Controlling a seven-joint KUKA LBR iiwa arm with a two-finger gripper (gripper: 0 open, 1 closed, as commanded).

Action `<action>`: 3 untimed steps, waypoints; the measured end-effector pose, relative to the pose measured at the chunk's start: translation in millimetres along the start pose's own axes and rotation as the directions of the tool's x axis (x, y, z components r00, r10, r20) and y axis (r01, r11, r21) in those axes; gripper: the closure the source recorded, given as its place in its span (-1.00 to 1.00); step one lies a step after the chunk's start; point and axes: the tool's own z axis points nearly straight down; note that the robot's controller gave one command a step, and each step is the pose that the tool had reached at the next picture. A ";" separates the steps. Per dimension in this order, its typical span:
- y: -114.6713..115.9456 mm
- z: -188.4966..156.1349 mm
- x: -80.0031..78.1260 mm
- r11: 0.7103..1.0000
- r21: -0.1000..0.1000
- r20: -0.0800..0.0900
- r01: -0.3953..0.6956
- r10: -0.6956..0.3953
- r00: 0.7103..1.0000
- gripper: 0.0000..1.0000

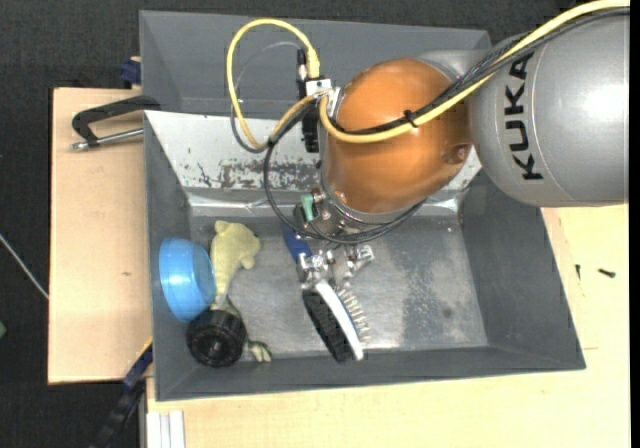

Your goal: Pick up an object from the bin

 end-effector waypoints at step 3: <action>-6.4 50.4 1.1 0.993 -0.008 -0.002 -0.118 0.118 0.993 1.00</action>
Offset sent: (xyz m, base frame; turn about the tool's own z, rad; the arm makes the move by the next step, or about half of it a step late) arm 0.0046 0.0077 0.0293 -0.0354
